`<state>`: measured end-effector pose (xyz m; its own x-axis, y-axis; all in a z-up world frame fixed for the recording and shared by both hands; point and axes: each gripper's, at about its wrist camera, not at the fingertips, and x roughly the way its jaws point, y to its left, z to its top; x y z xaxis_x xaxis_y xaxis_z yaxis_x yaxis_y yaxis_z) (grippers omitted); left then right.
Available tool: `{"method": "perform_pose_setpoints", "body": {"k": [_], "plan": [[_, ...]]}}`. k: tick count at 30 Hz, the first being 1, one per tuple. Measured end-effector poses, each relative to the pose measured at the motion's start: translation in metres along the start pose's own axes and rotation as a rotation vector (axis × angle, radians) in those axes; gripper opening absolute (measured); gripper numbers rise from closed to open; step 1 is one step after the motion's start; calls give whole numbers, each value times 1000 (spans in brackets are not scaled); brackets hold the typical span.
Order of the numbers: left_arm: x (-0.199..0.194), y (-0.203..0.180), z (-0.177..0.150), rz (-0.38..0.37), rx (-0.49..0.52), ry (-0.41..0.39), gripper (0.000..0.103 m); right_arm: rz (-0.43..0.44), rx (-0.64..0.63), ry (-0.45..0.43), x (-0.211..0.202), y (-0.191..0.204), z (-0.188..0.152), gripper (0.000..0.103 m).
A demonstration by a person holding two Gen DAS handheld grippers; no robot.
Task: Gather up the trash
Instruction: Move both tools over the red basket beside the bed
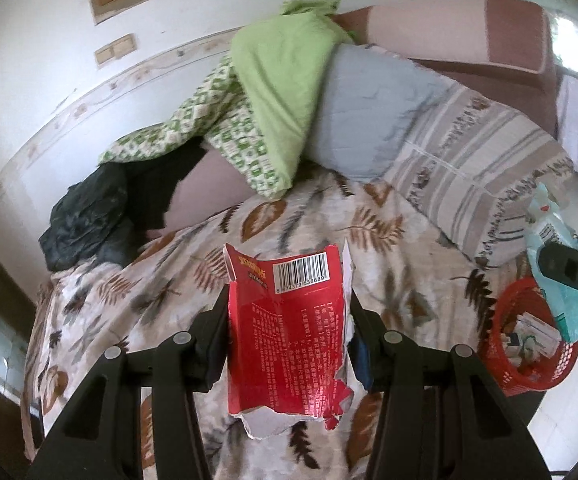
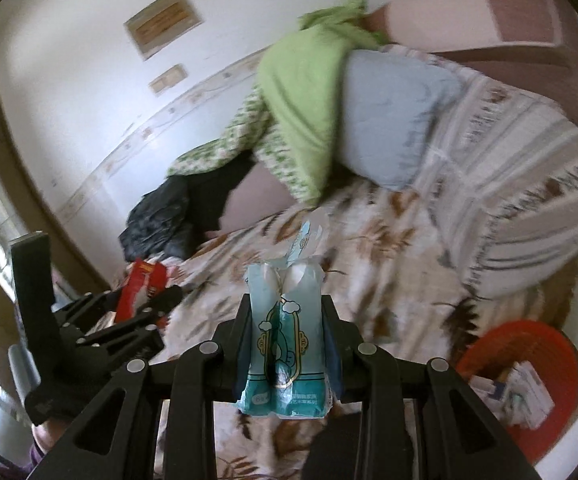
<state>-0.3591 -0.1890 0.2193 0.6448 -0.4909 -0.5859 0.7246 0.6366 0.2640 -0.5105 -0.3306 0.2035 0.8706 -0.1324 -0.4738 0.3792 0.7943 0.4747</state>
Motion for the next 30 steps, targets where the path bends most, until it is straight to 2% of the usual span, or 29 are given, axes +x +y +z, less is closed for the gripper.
{"method": "perform_pose_setpoints", "body": {"k": [14,22,30], "plan": [[20,-98,8,-128,151,27,49,-162,160,-20,-36,-96,-20,33],[29,-142,9,-203,214,41,49,-226,198,-38,-51,-123,-25,33],[36,-168,8,-253,237,70,49,-255,238,-33,-59,-141,-33,33]]}}
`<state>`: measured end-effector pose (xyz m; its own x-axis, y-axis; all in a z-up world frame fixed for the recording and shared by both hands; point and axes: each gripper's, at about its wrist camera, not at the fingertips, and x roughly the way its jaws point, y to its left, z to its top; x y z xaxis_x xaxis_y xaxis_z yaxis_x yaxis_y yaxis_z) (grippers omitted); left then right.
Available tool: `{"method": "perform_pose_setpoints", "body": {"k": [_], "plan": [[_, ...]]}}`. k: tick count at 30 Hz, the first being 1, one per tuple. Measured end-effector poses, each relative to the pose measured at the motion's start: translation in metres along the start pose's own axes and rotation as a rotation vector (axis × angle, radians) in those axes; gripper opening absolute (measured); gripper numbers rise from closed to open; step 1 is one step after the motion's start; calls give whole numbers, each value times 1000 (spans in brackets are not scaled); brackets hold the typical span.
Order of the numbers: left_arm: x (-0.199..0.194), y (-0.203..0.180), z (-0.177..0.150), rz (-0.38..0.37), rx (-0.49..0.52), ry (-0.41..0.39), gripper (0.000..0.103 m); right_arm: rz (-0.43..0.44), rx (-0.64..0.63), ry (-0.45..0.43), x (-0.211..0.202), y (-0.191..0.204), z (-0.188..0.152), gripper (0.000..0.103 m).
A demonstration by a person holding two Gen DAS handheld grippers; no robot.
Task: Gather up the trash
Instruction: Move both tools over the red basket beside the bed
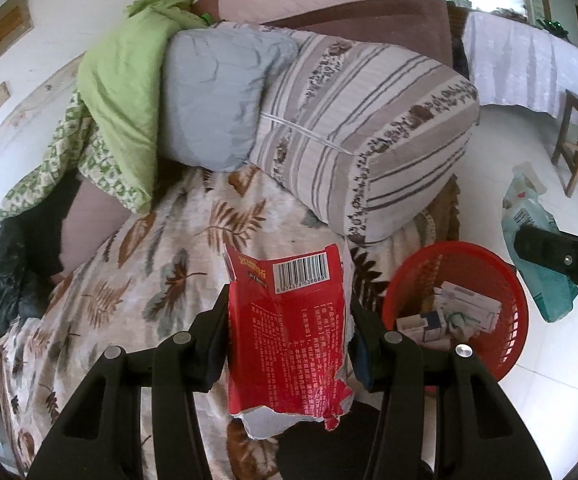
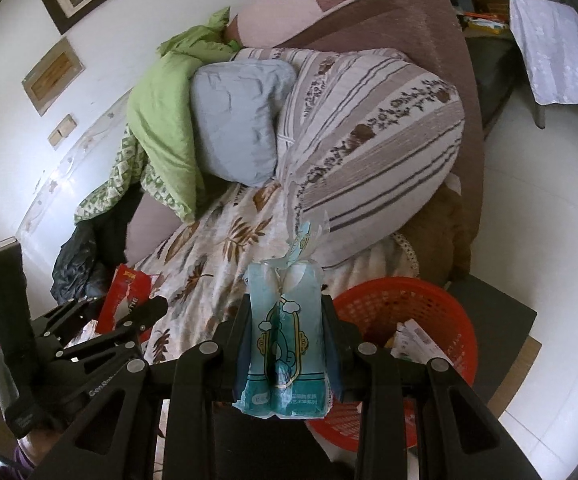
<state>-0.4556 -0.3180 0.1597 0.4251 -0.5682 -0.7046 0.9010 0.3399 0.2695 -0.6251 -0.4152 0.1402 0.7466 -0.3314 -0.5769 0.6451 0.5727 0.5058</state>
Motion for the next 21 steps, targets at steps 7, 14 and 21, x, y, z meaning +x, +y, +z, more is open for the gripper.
{"method": "perform_pose_setpoints", "body": {"k": [7,14,21], "plan": [[7,-13,2,-31,14,14,49,-40,11,-13,-9,-13,-5,33],[11,-17,0,-45,12,29,49,-44,59,-4,-10,-28,-9,33],[13,-11,1,-77,-21,46,49,-53,39,-14,-13,-21,-9,33]]}}
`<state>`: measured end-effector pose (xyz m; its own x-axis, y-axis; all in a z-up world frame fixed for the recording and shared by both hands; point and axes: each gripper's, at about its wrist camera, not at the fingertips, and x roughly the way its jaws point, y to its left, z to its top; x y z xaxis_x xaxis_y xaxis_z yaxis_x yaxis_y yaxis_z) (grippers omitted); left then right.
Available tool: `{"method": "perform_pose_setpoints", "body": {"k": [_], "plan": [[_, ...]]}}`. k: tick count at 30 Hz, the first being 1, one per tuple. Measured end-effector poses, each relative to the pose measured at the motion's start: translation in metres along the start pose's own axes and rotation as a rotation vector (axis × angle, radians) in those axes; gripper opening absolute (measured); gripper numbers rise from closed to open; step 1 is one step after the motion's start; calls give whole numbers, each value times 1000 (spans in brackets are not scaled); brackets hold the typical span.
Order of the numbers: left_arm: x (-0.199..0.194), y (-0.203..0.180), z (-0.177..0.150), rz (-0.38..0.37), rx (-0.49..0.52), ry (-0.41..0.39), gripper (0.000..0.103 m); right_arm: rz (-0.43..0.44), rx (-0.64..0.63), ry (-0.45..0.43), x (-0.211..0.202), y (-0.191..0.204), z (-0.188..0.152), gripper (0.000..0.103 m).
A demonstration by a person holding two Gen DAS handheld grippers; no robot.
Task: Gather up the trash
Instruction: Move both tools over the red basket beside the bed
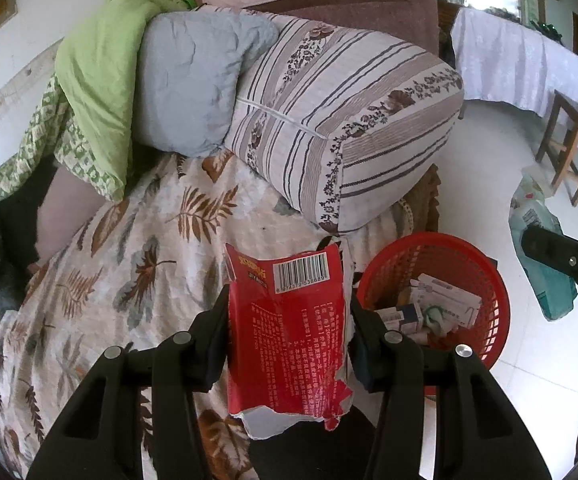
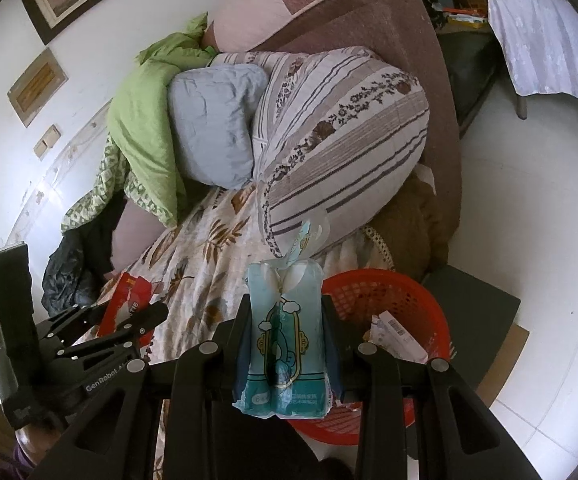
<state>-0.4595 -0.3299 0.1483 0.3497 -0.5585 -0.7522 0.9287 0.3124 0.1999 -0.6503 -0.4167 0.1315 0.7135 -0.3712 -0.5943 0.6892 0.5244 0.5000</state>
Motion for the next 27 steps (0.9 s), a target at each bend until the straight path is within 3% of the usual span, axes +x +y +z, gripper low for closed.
{"method": "perform_pose_setpoints", "body": {"k": [13,27], "plan": [[-31,0,-6,-28,-7,-55,49,-8,-11,-5,-10,12,-5,33],[-69,25,-30,-19,-91,-118,49,0,-117,-28,-34,60,-17,33]]}}
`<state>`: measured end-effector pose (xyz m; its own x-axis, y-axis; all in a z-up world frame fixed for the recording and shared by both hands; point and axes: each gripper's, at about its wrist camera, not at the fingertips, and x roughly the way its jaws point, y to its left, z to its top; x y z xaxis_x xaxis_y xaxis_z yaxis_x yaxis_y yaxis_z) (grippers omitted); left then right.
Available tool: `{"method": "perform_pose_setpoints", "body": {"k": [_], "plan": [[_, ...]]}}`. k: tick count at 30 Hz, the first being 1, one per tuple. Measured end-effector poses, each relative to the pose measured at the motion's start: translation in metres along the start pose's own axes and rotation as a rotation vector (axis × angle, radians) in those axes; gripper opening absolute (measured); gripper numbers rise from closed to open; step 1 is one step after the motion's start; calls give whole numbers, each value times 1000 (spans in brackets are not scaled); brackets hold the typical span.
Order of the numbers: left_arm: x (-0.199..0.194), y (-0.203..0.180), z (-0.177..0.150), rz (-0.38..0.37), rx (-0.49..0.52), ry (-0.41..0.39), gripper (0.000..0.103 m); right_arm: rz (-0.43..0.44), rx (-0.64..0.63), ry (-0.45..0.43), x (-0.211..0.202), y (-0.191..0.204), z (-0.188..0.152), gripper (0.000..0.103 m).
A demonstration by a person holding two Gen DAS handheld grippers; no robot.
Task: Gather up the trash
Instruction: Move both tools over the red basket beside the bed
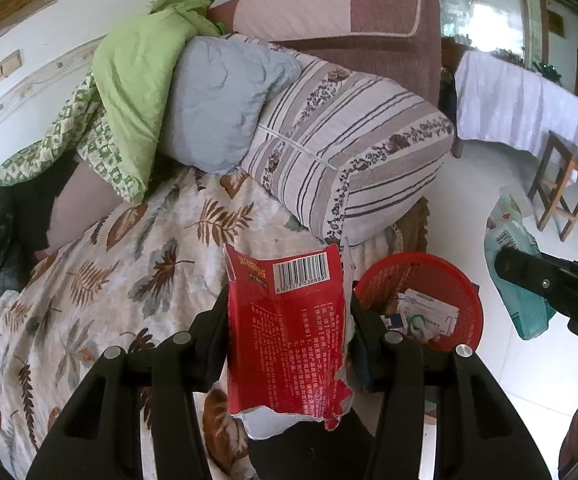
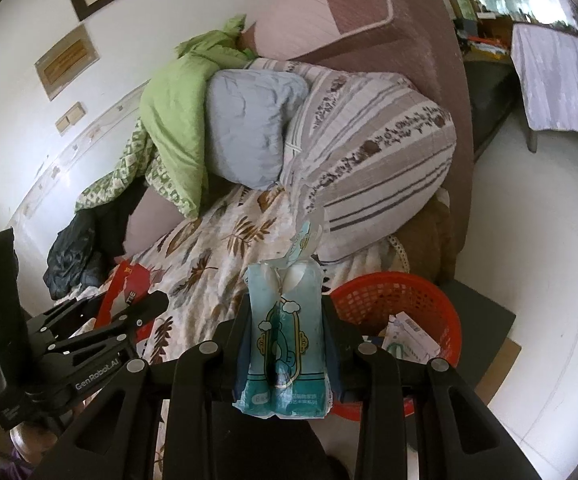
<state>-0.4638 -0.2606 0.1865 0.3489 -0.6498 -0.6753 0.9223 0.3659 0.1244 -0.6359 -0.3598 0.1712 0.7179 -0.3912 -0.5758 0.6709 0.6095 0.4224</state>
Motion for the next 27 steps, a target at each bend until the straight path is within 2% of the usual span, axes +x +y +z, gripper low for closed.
{"method": "perform_pose_setpoints", "body": {"k": [8,13,21,27], "plan": [[-8,3,-3,-4,-9,-8,49,-2,-20,-9,-7,11,-4,33],[0,-1,-2,-2,1,10,49,-5,-12,-13,-5,8,-4,33],[37,-25,2,-42,38,77,49,-36,25,9,13,-19,-8,33],[78,-53,11,-122,72,143,50,-64,107,36,30,-58,-12,33]]}}
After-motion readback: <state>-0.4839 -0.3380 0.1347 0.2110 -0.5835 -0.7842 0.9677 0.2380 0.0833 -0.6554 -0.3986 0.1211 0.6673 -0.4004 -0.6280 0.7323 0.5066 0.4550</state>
